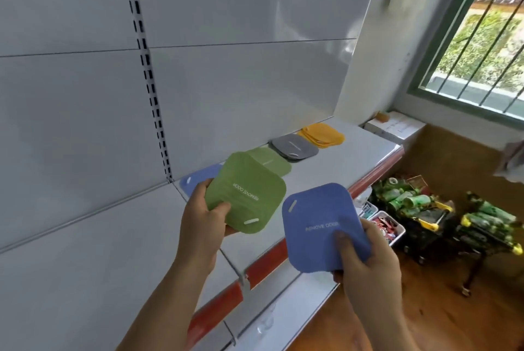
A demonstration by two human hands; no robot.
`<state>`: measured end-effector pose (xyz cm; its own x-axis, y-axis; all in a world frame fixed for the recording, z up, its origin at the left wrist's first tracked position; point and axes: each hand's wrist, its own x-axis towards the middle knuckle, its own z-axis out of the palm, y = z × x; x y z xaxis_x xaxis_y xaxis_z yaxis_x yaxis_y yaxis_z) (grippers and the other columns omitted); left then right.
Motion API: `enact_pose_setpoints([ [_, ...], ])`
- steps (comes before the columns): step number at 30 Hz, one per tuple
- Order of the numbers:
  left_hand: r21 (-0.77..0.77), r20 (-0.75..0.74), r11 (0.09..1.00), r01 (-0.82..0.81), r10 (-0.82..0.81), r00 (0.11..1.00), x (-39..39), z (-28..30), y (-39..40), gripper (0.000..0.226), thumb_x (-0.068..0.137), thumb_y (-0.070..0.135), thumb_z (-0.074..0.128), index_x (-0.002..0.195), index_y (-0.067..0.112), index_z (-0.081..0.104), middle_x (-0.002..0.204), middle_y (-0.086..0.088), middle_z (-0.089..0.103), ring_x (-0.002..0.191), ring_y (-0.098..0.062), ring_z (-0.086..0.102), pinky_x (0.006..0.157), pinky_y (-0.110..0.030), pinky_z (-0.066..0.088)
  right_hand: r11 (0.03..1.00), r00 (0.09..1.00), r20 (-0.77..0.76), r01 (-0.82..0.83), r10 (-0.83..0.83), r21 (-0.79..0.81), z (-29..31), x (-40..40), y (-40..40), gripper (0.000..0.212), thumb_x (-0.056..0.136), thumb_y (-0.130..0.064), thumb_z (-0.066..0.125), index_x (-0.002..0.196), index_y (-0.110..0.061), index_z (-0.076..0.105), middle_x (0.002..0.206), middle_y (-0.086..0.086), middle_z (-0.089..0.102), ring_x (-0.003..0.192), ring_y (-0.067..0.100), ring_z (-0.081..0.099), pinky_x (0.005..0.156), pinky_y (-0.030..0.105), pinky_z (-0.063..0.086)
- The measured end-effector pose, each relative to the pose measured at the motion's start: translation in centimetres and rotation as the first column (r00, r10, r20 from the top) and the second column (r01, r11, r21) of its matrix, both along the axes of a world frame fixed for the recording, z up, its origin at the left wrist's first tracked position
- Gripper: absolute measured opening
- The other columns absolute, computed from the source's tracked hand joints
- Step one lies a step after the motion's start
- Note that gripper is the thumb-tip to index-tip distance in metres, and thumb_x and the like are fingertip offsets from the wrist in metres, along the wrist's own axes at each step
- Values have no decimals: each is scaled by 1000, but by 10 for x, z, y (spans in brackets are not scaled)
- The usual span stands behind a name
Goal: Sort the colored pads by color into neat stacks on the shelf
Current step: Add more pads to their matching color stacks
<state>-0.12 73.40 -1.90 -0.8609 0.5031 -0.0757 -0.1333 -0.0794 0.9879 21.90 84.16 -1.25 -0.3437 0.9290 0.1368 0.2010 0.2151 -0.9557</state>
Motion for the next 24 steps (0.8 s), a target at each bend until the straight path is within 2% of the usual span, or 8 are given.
enact_pose_setpoints([
  [5, -42, 18, 996, -75, 76, 997, -4, -6, 55, 45, 97, -9, 53, 124, 25, 66, 115, -4, 75, 102, -24, 74, 65, -40, 65, 997, 997, -52, -66, 64, -32, -5, -5, 59, 31, 98, -13, 64, 93, -44, 69, 68, 5, 68, 54, 31, 61, 51, 52, 54],
  [9, -28, 35, 968, -248, 249, 968, -4, -7, 73, 49, 96, -9, 53, 110, 35, 69, 110, 0, 74, 99, -23, 73, 67, -41, 64, 973, 974, -23, -226, 225, -50, -12, -20, 113, 23, 99, -13, 63, 100, -36, 68, 69, 2, 69, 53, 30, 60, 47, 41, 52],
  [14, 0, 50, 858, -514, 513, 857, -2, -6, 56, 45, 95, -7, 54, 122, 27, 67, 118, -5, 72, 107, -30, 73, 67, -38, 63, 875, 876, 18, -479, 482, -73, -12, -68, 144, 25, 98, -13, 61, 99, -37, 67, 76, -7, 72, 61, 17, 64, 56, 37, 51],
  [17, 11, 58, 776, -631, 630, 775, 3, -4, 35, 45, 96, -7, 52, 118, 29, 67, 118, -6, 72, 106, -31, 73, 66, -36, 62, 783, 788, 0, -612, 616, -106, -11, -110, 141, 27, 98, -8, 54, 99, -34, 64, 70, 0, 70, 52, 21, 63, 49, 36, 51],
  [21, 20, 73, 674, -738, 735, 674, 5, -7, 8, 46, 95, -9, 51, 118, 27, 68, 118, -8, 73, 107, -33, 72, 62, -35, 62, 686, 698, -16, -707, 716, -171, -17, -167, 124, 28, 97, -7, 49, 108, -29, 62, 79, 0, 73, 58, 22, 71, 49, 32, 53],
  [24, 26, 75, 627, -779, 775, 627, 2, -11, -6, 45, 95, -8, 53, 118, 28, 68, 119, -9, 73, 110, -35, 71, 63, -36, 62, 648, 658, 12, -738, 753, -189, -21, -204, 113, 27, 95, -8, 46, 109, -26, 61, 90, 2, 73, 64, 20, 74, 50, 28, 54],
])
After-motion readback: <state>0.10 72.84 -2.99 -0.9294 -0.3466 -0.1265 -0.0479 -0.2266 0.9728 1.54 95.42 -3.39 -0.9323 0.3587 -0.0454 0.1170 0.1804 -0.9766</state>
